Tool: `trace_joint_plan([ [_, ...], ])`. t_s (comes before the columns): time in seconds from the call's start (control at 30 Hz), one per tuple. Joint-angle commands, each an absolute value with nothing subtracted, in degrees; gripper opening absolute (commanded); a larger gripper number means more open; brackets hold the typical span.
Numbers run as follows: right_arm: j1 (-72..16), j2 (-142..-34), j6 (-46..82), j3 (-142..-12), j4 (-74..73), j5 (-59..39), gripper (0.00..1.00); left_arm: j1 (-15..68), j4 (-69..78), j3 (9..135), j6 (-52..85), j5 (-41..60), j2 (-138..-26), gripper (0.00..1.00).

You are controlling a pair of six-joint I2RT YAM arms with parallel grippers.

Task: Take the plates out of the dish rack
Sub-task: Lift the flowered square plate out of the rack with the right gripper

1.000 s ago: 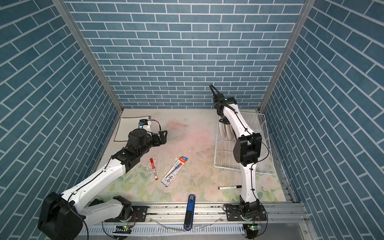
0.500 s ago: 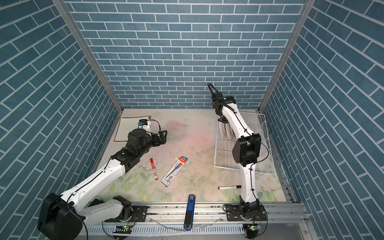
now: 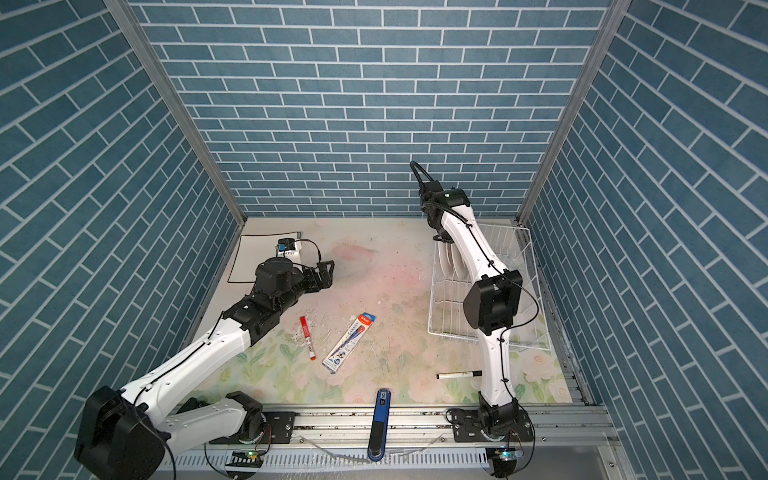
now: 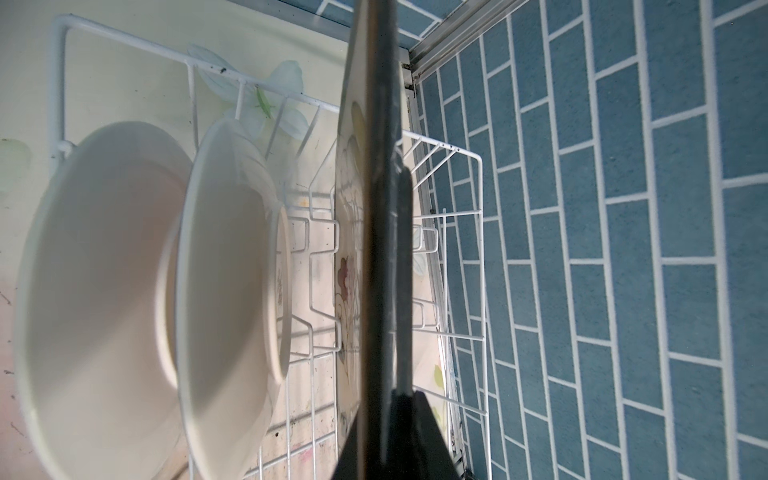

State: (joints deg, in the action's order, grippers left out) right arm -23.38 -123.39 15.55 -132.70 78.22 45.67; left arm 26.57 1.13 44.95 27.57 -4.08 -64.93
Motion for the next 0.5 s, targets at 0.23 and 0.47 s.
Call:
trace_joint_plan([
  [0.23, -25.9, -115.9, 12.6, -139.2, 78.1, 53.9, 0.00, 26.9, 0.8, 44.4, 28.2, -4.7, -63.4, 0.99],
  [0.47, -27.4, -113.4, 9.5, -140.2, 77.6, 56.1, 0.00, 27.0, 0.6, 44.7, 29.1, -4.4, -62.8, 0.99],
])
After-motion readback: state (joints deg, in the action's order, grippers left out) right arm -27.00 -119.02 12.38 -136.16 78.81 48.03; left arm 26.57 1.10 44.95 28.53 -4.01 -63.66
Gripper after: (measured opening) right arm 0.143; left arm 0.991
